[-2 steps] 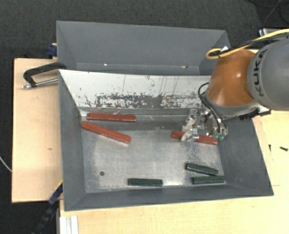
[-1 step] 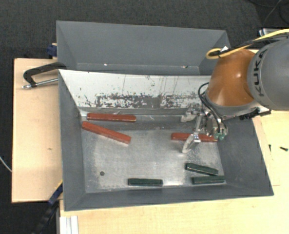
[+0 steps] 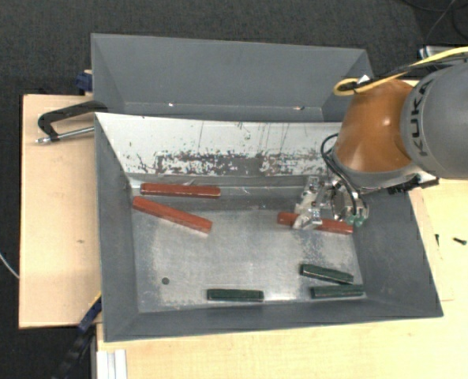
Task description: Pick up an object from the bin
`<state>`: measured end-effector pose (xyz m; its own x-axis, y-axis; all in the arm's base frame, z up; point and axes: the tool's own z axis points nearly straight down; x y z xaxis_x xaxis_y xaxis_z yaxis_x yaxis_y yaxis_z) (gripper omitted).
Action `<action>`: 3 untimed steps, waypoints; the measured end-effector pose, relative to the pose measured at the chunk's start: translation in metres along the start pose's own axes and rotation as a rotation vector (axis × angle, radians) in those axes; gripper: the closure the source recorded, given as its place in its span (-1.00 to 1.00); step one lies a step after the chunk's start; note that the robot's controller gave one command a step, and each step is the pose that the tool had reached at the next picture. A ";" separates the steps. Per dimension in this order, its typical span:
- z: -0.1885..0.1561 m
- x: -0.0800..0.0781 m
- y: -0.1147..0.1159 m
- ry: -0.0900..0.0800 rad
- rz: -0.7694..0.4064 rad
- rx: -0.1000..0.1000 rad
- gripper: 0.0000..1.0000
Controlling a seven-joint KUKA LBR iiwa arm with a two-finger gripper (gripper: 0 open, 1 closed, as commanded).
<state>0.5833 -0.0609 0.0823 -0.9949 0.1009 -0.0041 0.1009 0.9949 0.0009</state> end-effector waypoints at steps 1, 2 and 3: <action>0.000 0.000 0.000 0.000 0.000 0.000 -1.00; 0.000 0.000 0.000 0.000 0.000 0.000 1.00; 0.000 0.000 0.000 0.000 0.000 0.000 -1.00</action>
Offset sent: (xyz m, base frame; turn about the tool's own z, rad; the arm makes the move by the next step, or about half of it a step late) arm 0.0000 0.0000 0.0000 0.0000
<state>0.5833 -0.0608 0.0823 -0.9949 0.1008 -0.0041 0.1008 0.9949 0.0008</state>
